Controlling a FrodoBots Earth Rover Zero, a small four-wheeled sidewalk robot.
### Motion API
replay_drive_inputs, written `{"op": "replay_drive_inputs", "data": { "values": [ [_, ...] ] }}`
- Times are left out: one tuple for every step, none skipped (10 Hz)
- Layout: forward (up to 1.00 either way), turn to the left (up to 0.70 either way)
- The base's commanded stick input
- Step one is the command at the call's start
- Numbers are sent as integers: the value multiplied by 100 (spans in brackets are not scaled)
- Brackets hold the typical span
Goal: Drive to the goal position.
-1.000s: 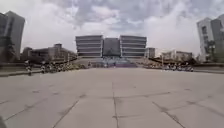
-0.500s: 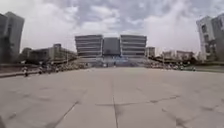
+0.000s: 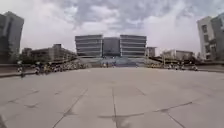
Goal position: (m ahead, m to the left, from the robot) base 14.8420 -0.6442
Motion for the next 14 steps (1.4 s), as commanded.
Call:
{"op": "replay_drive_inputs", "data": {
  "values": [
    [70, 0],
    [70, 0],
    [70, 0],
    [70, 0],
    [70, 0],
    [70, 0],
    [70, 0],
    [70, 0],
    [70, 0],
    [70, 0],
    [70, 0],
    [70, 0],
    [70, 0],
    [70, 0]
  ]
}}
